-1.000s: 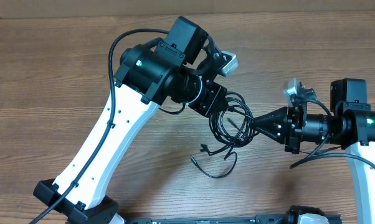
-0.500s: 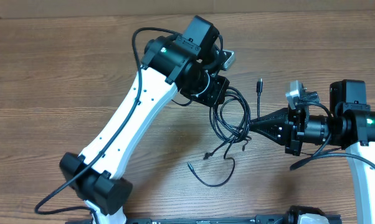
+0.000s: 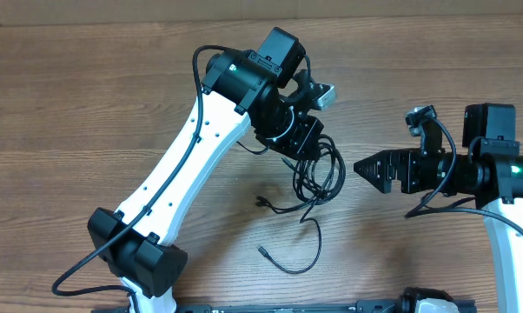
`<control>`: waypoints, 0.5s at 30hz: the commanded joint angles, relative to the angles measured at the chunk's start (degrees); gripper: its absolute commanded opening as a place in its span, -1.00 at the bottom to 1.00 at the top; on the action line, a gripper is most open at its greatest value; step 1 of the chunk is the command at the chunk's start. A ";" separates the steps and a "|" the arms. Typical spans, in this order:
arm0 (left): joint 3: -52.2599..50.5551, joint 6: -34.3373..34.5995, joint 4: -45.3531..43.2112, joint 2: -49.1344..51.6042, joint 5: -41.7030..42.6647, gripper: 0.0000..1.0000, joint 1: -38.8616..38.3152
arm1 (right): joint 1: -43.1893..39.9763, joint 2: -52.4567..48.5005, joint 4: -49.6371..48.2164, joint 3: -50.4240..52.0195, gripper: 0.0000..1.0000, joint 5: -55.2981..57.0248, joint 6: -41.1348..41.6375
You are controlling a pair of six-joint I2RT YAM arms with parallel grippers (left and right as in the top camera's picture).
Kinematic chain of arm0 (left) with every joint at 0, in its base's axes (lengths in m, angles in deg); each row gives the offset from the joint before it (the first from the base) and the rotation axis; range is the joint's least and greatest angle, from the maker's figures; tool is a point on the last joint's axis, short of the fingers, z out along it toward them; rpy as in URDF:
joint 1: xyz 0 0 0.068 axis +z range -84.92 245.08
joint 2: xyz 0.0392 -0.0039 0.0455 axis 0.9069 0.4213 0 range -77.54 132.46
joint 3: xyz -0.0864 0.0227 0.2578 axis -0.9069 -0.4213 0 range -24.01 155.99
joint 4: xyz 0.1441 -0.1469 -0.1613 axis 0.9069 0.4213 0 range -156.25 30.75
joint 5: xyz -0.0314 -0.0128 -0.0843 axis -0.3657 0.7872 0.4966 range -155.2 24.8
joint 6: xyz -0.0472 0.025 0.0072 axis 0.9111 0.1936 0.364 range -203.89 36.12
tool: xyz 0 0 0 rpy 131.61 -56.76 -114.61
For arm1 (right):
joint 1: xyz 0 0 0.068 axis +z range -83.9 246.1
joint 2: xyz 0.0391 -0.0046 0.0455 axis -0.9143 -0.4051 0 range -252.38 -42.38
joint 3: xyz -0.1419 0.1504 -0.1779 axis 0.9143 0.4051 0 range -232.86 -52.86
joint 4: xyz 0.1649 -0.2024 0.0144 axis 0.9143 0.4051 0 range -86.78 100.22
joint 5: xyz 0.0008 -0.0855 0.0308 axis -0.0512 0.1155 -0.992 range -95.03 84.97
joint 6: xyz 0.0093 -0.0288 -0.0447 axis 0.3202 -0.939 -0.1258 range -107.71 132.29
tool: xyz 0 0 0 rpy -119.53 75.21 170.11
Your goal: Untangle cables
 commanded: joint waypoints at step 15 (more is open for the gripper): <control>0.79 -11.32 0.85 -21.70 -11.91 -0.92 -0.11 | -0.07 7.21 -1.03 -0.26 1.00 -4.70 10.69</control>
